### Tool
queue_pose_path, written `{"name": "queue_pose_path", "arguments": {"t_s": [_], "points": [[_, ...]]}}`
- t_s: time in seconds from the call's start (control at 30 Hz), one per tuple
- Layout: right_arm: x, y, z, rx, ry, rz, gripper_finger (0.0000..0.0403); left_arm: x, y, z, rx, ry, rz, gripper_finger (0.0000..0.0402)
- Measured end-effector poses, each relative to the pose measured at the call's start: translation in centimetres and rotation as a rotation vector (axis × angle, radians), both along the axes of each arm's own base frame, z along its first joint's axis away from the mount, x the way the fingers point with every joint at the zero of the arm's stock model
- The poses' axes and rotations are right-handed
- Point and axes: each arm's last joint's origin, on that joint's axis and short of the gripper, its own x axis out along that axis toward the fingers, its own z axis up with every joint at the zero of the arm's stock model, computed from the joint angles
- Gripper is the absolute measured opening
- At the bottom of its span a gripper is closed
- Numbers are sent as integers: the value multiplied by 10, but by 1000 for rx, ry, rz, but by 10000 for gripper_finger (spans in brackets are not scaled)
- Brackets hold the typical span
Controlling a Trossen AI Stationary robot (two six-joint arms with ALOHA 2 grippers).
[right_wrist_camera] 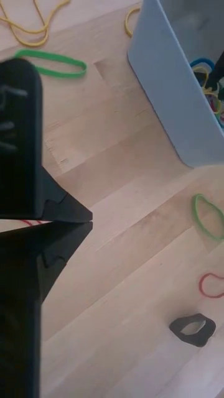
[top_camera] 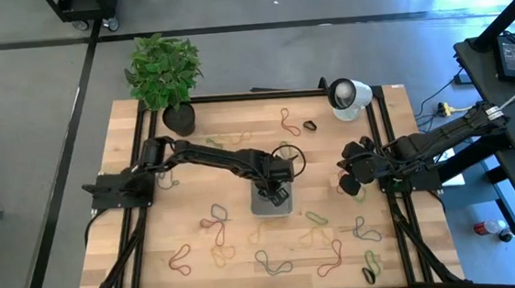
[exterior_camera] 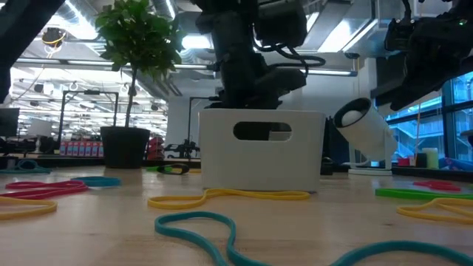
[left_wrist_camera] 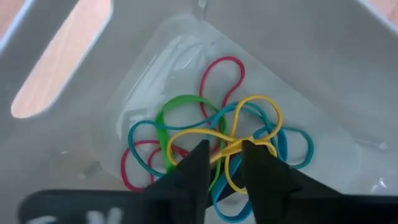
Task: Pick and place rubber bands into bin
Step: Put the yellow rubber band into the gray bin, then put the green rubber band into the gray bin
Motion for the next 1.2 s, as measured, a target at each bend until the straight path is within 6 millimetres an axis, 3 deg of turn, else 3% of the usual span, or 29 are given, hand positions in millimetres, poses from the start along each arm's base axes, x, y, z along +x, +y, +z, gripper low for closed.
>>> {"name": "queue_pose_path", "arguments": {"t_s": [0.17, 0.37, 0.5, 0.63, 0.7, 0.9, 1.2], "points": [[0, 0, 0, 2, -3, -1, 12, -4, 6, 14, -40, -17, -25, 135], [2, 1, 1, 21, -34, -18, 12, -21, 17, 61, 28, -94, -59, 132], [4, 2, 3, 100, -82, -80, 7, -34, 19, 93, 77, -156, -139, 105], [6, 7, 7, 159, -119, -108, 3, -51, 18, 110, 116, -148, -243, 42], [9, 10, 15, 189, -139, -127, 3, -62, 16, 111, 135, -130, -284, 12], [29, 24, 34, 220, -102, -176, 2, -100, 6, 94, 139, -77, -363, 2], [73, 74, 36, 279, 230, -205, 1, -172, 3, 74, 98, -167, -359, 2]]}}
